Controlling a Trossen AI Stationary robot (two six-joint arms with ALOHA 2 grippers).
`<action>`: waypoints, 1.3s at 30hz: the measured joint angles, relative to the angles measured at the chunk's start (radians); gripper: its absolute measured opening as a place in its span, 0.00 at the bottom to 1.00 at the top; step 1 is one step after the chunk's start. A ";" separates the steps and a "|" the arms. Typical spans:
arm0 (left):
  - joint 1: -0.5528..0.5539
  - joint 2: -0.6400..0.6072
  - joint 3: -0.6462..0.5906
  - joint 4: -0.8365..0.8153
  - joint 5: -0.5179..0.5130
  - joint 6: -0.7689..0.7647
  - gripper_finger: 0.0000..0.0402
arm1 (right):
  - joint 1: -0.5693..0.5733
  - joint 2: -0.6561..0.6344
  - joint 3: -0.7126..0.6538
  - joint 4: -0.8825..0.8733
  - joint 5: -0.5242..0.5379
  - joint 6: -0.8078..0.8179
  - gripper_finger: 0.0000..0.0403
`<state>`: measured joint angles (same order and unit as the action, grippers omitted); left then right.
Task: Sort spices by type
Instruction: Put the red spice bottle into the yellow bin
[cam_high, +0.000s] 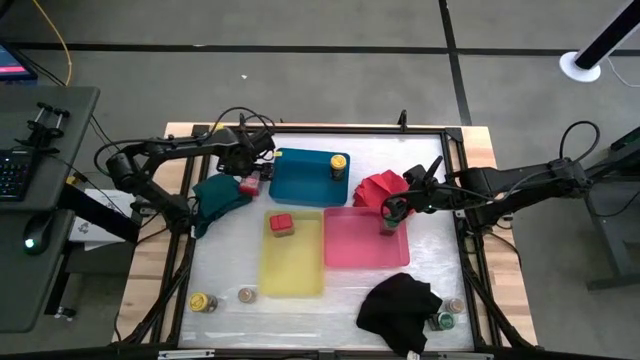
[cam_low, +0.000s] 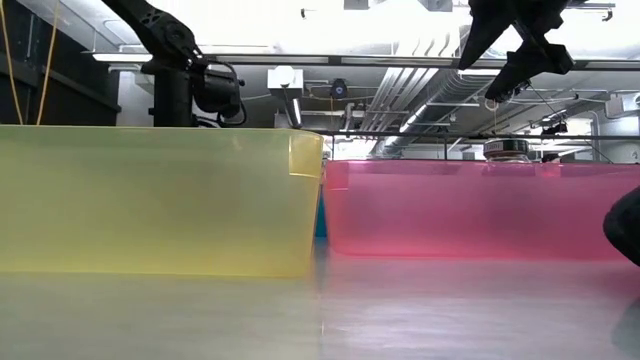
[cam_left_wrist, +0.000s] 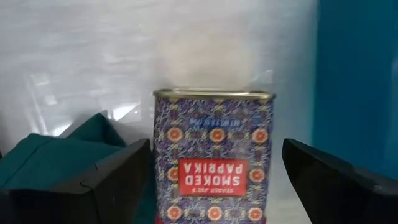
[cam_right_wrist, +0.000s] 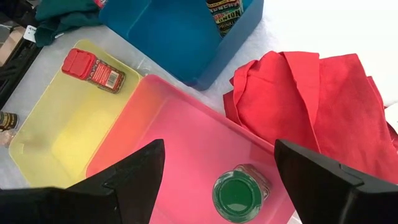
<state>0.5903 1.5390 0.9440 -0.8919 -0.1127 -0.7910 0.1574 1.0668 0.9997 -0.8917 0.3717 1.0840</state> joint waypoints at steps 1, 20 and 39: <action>0.000 0.010 0.000 0.000 0.000 0.000 0.87 | 0.000 0.000 0.000 0.001 0.000 0.000 0.74; -0.050 0.135 -0.001 -0.001 -0.062 -0.053 0.87 | 0.000 0.000 0.000 0.003 0.000 0.000 0.74; 0.000 -0.006 0.000 -0.117 -0.115 0.099 0.65 | 0.000 0.000 0.000 0.087 0.001 -0.009 0.74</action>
<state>0.5905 1.5327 0.9436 -1.0085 -0.2280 -0.6917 0.1574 1.0668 0.9997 -0.8046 0.3728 1.0753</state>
